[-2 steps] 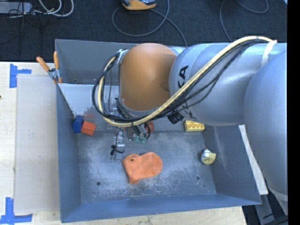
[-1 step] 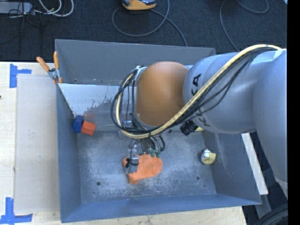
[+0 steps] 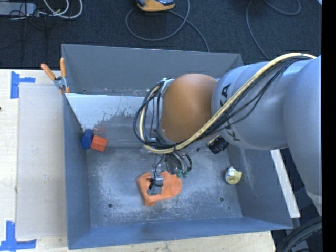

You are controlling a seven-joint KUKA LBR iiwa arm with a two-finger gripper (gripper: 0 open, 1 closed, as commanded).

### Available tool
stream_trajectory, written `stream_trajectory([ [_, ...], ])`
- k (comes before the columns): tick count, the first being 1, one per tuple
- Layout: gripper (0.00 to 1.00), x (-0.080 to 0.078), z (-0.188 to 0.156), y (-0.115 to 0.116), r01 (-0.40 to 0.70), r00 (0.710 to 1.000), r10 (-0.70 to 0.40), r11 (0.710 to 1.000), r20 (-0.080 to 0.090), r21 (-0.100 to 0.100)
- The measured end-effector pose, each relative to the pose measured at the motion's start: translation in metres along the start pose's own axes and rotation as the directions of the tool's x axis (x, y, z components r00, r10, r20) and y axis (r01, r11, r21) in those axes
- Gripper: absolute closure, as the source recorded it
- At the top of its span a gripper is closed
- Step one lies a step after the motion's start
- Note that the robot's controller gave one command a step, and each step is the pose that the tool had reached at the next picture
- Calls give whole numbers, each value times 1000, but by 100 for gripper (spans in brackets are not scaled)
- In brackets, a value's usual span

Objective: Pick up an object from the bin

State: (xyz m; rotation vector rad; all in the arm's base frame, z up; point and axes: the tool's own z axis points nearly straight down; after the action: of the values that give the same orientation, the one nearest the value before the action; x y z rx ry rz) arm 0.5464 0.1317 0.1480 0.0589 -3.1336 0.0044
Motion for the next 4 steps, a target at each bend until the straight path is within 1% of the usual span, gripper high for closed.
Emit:
stream_trajectory([
  [1,0,19,14,-24,-51,999,51,999,2,-4],
  [2,0,45,36,-34,-47,999,47,999,-1,0],
  [3,100,47,70,-52,-217,976,217,976,-1,-3],
  [4,100,47,70,-52,-218,976,218,976,-1,-3],
])
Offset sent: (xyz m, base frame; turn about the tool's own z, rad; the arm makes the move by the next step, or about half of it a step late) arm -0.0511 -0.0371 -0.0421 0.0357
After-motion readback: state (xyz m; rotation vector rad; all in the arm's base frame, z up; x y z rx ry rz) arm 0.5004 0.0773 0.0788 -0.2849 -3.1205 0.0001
